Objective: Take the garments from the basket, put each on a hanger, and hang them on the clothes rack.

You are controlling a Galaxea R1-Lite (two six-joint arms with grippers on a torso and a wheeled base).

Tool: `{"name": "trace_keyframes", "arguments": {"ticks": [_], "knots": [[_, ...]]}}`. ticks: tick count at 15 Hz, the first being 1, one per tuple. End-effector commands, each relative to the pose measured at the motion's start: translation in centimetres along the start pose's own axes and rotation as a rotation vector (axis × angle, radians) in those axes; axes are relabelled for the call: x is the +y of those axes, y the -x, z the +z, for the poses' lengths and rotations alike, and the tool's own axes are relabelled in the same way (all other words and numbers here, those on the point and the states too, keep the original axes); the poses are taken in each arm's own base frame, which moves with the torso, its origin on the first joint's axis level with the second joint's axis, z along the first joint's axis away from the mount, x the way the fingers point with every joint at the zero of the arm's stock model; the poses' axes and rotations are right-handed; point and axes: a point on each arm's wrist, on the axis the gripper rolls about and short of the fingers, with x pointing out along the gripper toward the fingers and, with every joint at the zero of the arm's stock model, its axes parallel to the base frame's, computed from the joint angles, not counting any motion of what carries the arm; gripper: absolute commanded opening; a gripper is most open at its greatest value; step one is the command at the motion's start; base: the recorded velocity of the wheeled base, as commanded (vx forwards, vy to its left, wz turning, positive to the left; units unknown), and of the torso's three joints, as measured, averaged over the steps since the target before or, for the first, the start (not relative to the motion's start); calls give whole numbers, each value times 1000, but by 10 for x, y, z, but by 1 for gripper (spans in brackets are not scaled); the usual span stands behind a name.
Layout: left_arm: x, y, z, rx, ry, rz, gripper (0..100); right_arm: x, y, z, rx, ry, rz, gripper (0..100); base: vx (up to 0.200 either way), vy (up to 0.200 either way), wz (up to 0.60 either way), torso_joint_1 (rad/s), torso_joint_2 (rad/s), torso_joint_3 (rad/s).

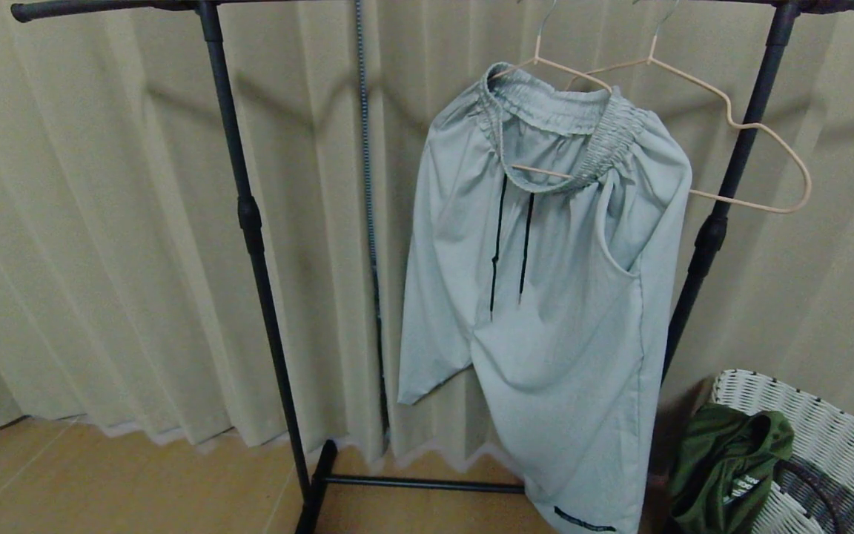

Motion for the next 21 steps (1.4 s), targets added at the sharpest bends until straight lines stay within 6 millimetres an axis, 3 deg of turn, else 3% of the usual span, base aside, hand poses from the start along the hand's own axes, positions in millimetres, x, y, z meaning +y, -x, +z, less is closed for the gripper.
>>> {"name": "trace_keyframes", "arguments": {"ticks": [1, 7, 14, 21], "knots": [[0, 0, 0, -2, 0, 0, 100, 0, 0, 0, -1, 0, 3, 100, 0, -200, 0, 12, 2, -2], [0, 0, 0, -1, -1, -4, 100, 0, 0, 0, -2, -17, 0, 100, 0, -200, 0, 2, 2, 1], [0, 0, 0, 1, 47, -1, 100, 0, 0, 0, -1, -12, 0, 100, 0, 0, 0, 0, 0, 0], [0, 0, 0, 3, 33, -4, 100, 0, 1, -1, 27, 1, -11, 100, 200, 0, 0, 0, 2, 2]]}}
